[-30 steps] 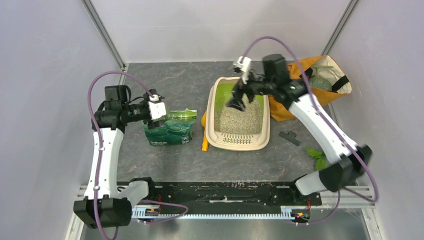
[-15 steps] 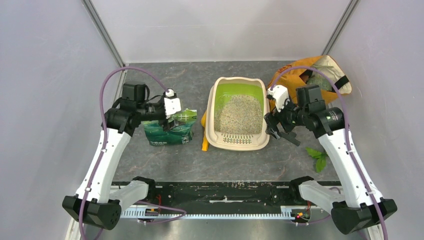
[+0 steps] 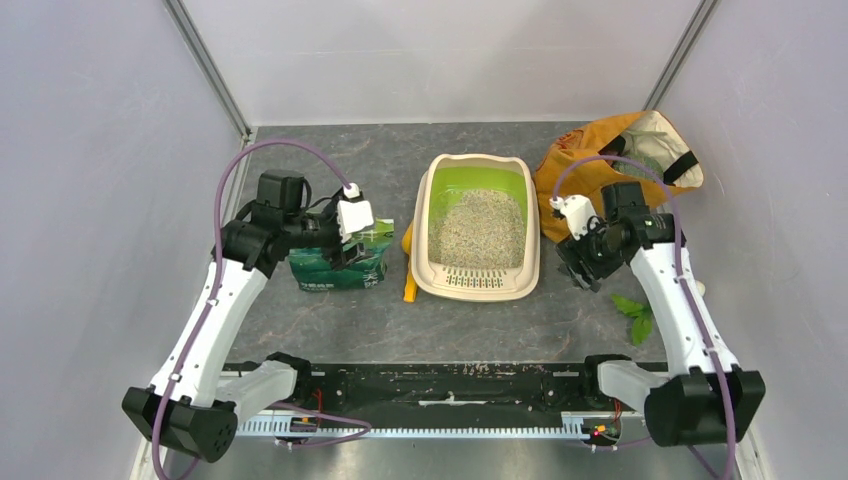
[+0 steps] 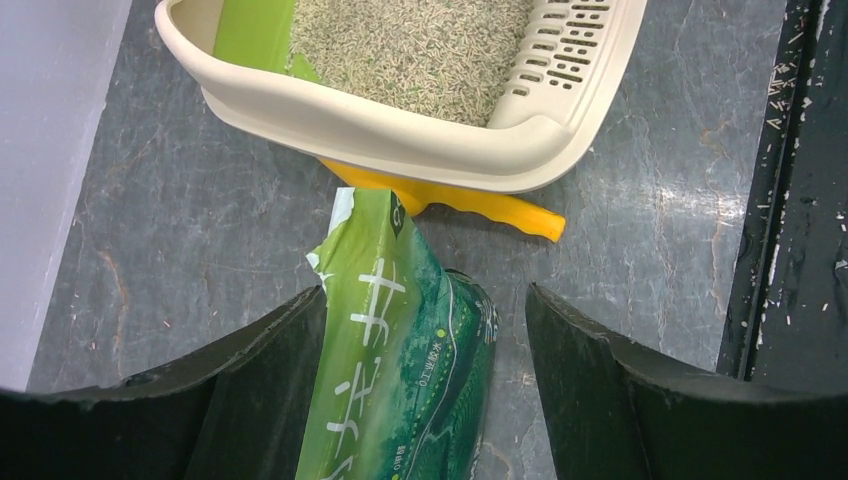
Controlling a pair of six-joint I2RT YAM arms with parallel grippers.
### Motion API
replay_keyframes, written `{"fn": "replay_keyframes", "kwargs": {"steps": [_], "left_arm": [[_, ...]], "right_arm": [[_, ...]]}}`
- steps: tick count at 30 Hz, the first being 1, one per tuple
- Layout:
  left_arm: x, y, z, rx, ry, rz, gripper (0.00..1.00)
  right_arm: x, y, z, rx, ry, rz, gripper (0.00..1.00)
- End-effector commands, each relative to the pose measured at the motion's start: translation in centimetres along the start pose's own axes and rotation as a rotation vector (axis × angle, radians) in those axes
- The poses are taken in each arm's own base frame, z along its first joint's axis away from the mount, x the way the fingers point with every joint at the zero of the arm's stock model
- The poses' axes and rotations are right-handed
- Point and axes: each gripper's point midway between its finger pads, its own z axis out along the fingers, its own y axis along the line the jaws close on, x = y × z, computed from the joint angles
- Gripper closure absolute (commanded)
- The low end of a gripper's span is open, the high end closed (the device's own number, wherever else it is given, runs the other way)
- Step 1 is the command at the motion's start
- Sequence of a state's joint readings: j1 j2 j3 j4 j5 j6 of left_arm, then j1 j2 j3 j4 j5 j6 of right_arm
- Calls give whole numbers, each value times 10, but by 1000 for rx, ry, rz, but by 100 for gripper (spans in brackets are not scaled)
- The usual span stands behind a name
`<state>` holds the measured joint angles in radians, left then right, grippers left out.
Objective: Fill the litter box with clean litter
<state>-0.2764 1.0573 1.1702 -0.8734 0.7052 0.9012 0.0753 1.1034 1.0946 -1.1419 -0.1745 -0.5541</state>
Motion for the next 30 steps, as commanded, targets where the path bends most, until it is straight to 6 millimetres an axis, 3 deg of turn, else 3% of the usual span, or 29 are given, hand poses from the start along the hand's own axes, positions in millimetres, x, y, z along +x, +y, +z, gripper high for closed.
{"fn": "replay_keyframes", "kwargs": {"steps": [1, 7, 15, 18, 22, 30], "left_arm": [[-6, -2, -4, -18, -19, 10, 21], [-10, -2, -5, -17, -27, 25, 21], [-11, -5, -7, -17, -22, 33, 20], [-11, -4, -9, -22, -20, 41, 20], [-11, -3, -9, -25, -15, 53, 20], [-12, -1, -9, -25, -15, 69, 20]], "right_arm": [[21, -31, 19, 49, 65, -50, 28], [26, -64, 64, 78, 72, -52, 34], [24, -77, 112, 47, 65, -53, 30], [26, -80, 123, 44, 71, -67, 24], [35, -79, 136, 18, 95, -77, 23], [50, -65, 142, -59, 98, -91, 39]]}}
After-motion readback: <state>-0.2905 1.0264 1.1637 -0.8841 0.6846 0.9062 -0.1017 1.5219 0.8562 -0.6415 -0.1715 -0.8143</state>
